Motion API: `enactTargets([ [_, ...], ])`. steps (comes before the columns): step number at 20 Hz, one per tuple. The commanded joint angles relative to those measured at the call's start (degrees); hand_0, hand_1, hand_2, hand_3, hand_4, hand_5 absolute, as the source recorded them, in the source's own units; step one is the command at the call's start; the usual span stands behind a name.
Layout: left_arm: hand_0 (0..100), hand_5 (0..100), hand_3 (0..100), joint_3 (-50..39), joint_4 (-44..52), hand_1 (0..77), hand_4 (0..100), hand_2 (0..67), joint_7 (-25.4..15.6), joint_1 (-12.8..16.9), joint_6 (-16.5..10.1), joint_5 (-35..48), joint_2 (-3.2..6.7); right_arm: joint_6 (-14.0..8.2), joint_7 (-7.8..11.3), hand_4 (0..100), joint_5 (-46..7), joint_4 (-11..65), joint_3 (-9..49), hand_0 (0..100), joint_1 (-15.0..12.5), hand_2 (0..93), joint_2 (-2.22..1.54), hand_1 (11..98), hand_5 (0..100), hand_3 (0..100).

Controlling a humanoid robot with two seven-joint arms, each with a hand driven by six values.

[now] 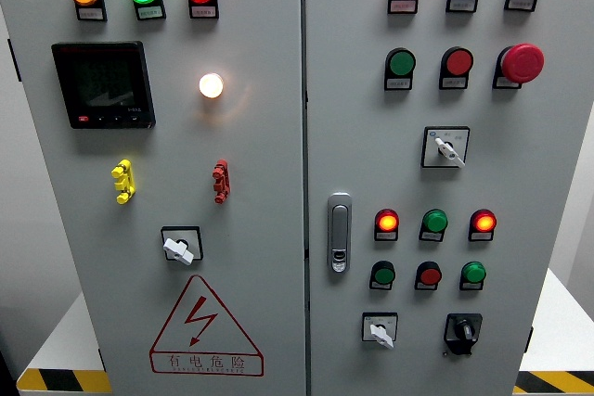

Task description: Trip black knob to open circuit

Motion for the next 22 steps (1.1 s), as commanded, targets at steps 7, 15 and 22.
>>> enactTargets([
  [7,0,9,26,0.0,0.0,0.0,10,19.5,0.0,-0.1,0.0,0.0,0.00,2.4,0.10,2,-17.8,11.3,18.8,0,-0.3,1.8,0.25,33.4,13,9],
  [15,0,9,26,0.0,0.0,0.0,10,19.5,0.0,0.0,0.0,0.0,0.00,6.6,0.10,2,-26.5,21.8,29.2,0,-0.8,1.7,0.25,33.6,13,10],
  [22,0,9,26,0.0,0.0,0.0,10,19.5,0.0,-0.1,0.0,0.0,0.00,7.0,9.75,5,-26.6,36.8,28.3,0,-3.1,1.1,0.34,39.7,18,14],
])
